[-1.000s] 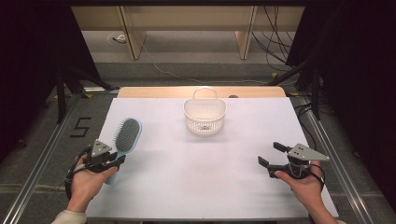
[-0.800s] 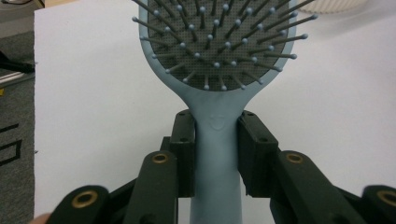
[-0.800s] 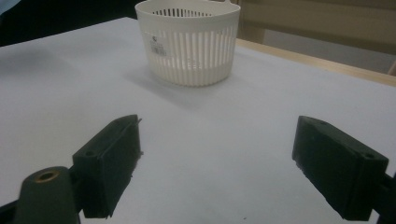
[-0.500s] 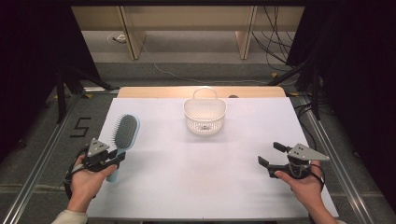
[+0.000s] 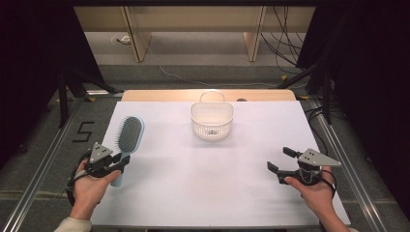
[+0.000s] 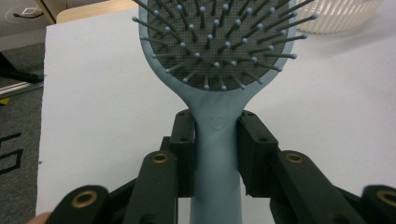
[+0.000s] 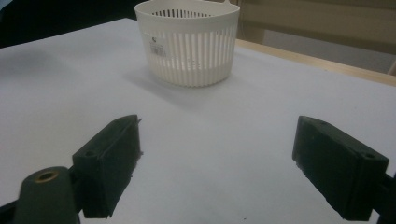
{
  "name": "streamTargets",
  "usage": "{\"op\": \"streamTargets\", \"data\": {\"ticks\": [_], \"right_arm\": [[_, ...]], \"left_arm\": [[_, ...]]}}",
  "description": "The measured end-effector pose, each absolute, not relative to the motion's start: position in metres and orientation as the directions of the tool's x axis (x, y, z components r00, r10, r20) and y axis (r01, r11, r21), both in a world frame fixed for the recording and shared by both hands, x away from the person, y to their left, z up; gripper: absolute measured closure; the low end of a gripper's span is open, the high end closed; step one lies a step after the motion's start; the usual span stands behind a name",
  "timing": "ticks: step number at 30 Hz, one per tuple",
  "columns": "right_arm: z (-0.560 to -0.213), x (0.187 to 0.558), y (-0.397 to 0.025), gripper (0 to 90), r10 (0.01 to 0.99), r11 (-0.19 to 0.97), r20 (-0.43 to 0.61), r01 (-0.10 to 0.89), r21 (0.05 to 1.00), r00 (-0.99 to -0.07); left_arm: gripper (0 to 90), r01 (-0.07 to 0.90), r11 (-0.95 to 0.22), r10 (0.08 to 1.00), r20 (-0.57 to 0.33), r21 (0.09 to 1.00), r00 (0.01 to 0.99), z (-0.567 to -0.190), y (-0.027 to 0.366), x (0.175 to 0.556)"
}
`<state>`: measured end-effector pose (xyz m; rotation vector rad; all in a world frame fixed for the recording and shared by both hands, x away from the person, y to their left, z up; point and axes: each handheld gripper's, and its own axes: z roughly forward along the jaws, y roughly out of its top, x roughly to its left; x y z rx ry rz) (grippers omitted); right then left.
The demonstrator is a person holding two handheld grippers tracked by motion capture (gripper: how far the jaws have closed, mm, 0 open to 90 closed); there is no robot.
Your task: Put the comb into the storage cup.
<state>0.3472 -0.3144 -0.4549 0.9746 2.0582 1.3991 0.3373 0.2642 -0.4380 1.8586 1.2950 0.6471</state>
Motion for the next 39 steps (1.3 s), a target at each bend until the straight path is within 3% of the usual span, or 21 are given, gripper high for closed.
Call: {"op": "streamTargets", "data": {"ticks": [39], "right_arm": [[-0.455,0.347,-0.314,16.2,0.767,0.228,0.016,0.295,0.928,-0.641]], "left_arm": [[69.6,0.457,-0.149,0.943,-0.014,0.877,0.332,-0.427,0.256,0.341]]}}
